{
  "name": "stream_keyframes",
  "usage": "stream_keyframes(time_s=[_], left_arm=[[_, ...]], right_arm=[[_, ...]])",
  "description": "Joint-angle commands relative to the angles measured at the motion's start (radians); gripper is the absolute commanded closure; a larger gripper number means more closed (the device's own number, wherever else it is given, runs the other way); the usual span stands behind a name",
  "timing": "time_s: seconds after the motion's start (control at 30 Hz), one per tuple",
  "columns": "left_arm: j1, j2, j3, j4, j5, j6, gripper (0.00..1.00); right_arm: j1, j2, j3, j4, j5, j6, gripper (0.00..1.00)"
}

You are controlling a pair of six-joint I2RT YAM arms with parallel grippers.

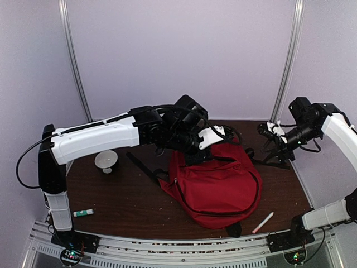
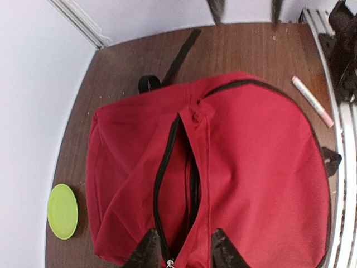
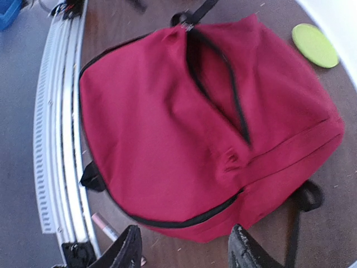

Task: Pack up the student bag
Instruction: Place the pen in the lower front pocket of the bag, then grab the pen from the corner of the board.

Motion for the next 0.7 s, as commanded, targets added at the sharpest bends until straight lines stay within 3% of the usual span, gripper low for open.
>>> stream_keyframes(time_s=[0.0, 0.07, 0.27, 0.67], left_arm=[[0.006, -0.055, -0.085, 0.17, 0.049, -0.117, 0.72], [0.014, -0.058, -0.104, 0.191, -0.022, -0.171, 0.74], [0.053, -0.071, -0.157, 0.252, -0.108, -0.308, 0.61], [0.082, -0.131, -0.239, 0.322, -0.143, -0.393, 0.56]], right_arm=[[0.047, -0.082, -0.172, -0.207, 0.171, -0.27, 0.47], [0.09, -0.159, -0.275, -0.157, 0.265, -0.285, 0.47], [0.291, -0.321, -0.546, 0.022, 0.503, -0.262, 0.46], [0.526, -0.255, -0.715, 0.263, 0.628, -0.147, 0.45]])
